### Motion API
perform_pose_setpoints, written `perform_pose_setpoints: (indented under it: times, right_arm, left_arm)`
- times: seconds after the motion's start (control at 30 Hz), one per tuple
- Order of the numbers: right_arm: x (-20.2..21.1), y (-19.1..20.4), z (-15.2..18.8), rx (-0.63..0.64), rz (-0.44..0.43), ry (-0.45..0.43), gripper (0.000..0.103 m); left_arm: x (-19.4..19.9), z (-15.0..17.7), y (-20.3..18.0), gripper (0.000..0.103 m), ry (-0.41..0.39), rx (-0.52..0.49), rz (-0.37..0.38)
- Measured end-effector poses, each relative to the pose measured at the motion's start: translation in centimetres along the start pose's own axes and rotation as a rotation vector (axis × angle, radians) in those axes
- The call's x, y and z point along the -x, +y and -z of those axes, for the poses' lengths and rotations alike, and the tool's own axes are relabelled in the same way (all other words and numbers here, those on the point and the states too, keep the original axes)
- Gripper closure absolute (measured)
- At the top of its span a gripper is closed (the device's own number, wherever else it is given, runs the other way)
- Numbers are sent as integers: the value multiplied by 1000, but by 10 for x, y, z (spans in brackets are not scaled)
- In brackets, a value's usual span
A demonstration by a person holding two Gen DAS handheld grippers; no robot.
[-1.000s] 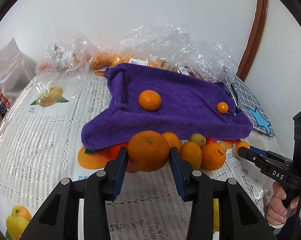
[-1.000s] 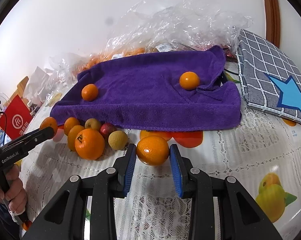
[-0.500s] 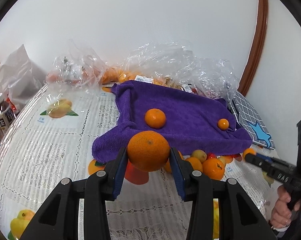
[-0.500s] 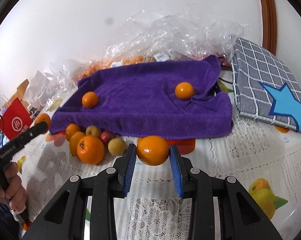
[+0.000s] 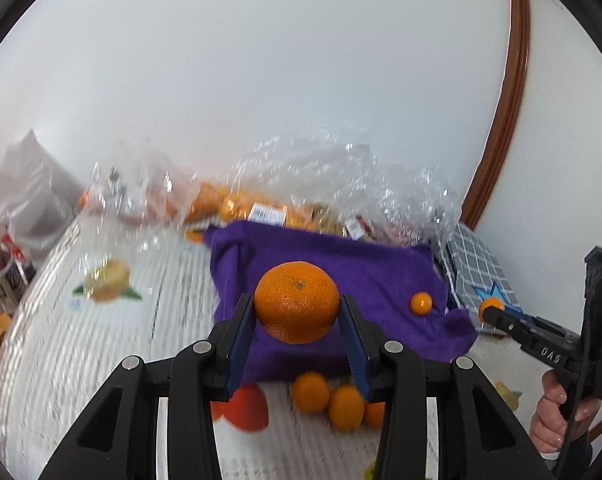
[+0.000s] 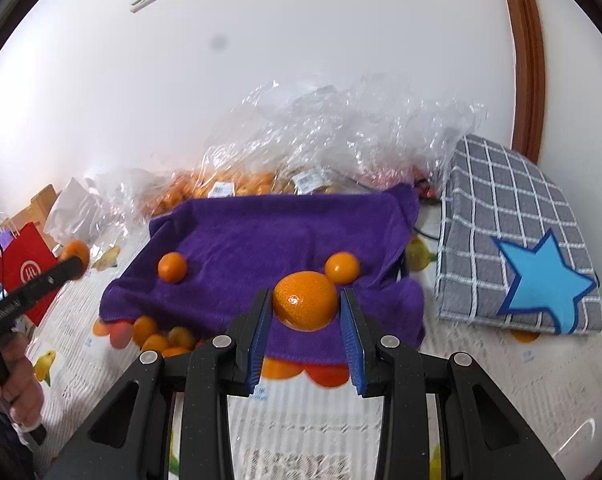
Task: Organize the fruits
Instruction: 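Carry both held oranges onto the purple towel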
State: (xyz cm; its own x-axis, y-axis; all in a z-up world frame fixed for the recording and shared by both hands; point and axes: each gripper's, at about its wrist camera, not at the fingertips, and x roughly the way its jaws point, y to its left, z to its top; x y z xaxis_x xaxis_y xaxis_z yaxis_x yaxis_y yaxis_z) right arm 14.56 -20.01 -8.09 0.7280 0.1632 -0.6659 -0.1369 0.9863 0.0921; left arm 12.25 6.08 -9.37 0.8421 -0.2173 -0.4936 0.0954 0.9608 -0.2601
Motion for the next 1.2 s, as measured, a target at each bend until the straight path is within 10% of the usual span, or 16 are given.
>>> perform_pose_setpoints:
  times: [1.2]
  right_arm:
    - [-94,-27,10,3,38,173,69]
  left_arm:
    - [-114,21,-29,63,282,8,71]
